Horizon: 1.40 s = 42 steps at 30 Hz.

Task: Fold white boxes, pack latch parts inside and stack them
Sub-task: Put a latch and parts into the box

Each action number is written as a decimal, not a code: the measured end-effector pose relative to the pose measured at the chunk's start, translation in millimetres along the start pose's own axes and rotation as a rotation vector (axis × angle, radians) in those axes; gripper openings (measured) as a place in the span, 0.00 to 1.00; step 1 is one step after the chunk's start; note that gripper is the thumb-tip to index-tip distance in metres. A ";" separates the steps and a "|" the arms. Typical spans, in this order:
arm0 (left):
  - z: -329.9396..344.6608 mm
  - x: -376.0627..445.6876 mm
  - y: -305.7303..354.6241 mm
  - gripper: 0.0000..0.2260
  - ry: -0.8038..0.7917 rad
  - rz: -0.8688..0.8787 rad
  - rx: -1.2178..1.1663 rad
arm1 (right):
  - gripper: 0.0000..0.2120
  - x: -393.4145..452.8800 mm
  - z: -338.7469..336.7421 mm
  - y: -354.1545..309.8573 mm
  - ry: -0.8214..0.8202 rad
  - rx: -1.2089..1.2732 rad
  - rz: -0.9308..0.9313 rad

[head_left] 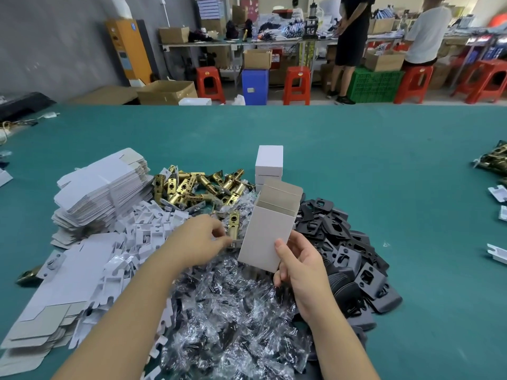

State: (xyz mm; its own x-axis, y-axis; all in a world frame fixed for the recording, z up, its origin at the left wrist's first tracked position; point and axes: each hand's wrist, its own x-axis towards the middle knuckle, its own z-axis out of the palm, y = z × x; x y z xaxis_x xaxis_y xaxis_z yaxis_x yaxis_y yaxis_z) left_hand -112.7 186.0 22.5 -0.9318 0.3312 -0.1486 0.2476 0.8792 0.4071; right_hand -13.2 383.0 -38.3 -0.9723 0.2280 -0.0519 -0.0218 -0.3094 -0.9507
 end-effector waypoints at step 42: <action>-115.0 -24.3 44.4 0.05 0.559 0.348 -0.514 | 0.14 -5.8 3.0 -5.5 -0.140 -0.069 -0.040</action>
State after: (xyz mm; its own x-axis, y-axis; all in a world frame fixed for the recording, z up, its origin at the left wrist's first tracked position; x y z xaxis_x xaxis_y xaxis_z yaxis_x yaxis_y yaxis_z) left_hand -109.6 177.5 147.8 -0.8524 0.2174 0.4755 0.5200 0.4476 0.7275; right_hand -8.1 380.6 -31.8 -0.9940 0.1065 0.0253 -0.0502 -0.2373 -0.9701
